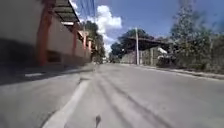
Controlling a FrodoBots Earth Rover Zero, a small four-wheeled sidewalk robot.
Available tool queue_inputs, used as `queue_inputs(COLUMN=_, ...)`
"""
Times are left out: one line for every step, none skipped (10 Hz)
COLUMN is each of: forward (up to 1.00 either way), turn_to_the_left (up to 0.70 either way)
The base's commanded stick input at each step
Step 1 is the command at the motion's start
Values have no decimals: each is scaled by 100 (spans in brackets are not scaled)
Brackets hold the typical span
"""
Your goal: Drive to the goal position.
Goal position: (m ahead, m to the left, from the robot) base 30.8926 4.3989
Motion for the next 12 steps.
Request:
queue_inputs(forward=100, turn_to_the_left=1)
queue_inputs(forward=100, turn_to_the_left=1)
queue_inputs(forward=100, turn_to_the_left=1)
queue_inputs(forward=100, turn_to_the_left=1)
queue_inputs(forward=100, turn_to_the_left=1)
queue_inputs(forward=100, turn_to_the_left=1)
queue_inputs(forward=100, turn_to_the_left=1)
queue_inputs(forward=100, turn_to_the_left=1)
queue_inputs(forward=100, turn_to_the_left=1)
queue_inputs(forward=100, turn_to_the_left=1)
queue_inputs(forward=100, turn_to_the_left=1)
queue_inputs(forward=100, turn_to_the_left=1)
